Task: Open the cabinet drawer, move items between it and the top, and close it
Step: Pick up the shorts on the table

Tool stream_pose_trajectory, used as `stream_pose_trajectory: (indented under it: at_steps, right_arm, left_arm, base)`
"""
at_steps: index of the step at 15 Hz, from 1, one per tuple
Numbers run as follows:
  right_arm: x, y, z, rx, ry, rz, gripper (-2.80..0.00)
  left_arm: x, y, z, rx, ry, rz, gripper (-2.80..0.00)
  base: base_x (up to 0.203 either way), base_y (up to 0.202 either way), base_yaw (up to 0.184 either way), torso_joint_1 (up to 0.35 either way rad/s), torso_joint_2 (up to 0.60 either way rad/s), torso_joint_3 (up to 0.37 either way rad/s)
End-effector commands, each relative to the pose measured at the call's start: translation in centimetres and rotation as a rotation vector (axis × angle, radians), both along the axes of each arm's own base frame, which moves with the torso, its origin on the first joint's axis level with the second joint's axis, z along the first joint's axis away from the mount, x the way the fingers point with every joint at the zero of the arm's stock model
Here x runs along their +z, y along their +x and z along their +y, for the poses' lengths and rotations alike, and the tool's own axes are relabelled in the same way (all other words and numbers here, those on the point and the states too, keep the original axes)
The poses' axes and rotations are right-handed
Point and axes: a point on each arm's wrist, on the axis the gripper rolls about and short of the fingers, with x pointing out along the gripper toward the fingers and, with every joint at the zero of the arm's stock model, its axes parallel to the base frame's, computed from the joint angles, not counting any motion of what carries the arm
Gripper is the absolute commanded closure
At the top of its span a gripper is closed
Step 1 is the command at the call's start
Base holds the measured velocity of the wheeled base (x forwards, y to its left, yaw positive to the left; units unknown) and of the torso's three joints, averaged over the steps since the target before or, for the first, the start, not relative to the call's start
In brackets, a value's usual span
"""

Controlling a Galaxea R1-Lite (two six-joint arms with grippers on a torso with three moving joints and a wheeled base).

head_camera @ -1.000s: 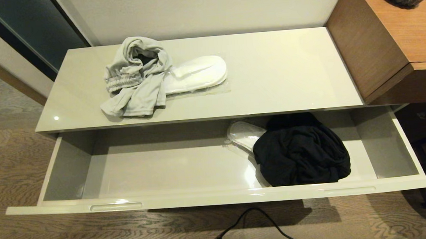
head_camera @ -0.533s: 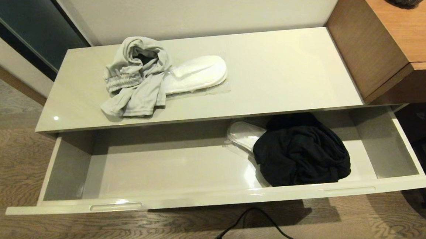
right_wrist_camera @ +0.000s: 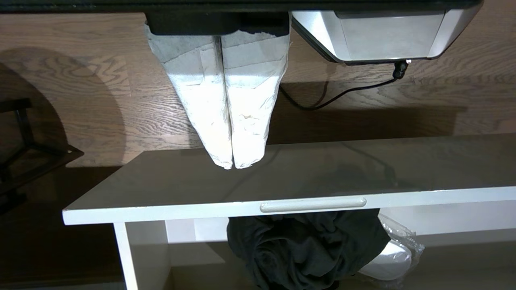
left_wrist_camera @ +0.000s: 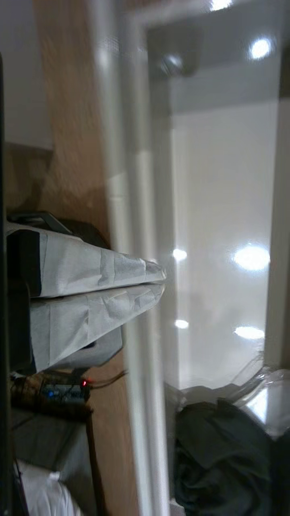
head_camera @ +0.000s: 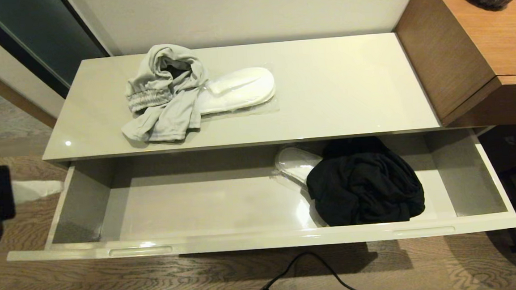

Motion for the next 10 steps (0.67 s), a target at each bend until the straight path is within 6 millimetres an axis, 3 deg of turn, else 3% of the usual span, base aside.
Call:
stream_pose_trajectory:
  at_steps: [1,4,6,8,10]
  right_arm:
    - [-0.1,0.0,0.0,0.000,0.000,0.002,0.00]
    - [-0.1,0.0,0.0,0.000,0.001,0.002,0.00]
    - [-0.1,0.0,0.0,0.000,0.003,0.002,0.00]
    - [-0.1,0.0,0.0,0.000,0.003,0.002,0.00]
    - [-0.1,0.0,0.0,0.000,0.003,0.002,0.00]
  left_arm:
    - [-2.2,7.7,0.8,-0.013,-0.027,0.106,0.00]
    - [-4.0,15.4,1.4,-0.028,-0.035,0.069,0.00]
    - [-3.6,19.9,1.7,-0.037,-0.031,-0.003,0.00]
    - [-3.2,22.6,1.3,-0.061,-0.031,-0.058,0.00]
    - [-2.5,23.6,0.4,-0.088,-0.031,-0.099,0.00]
  base:
    - [0.000,0.000,0.000,0.000,0.00,0.000]
    - [0.000,0.000,0.000,0.000,0.00,0.000]
    - [0.000,0.000,0.000,0.000,0.00,0.000]
    - [0.000,0.000,0.000,0.000,0.00,0.000]
    - [0.000,0.000,0.000,0.000,0.00,0.000]
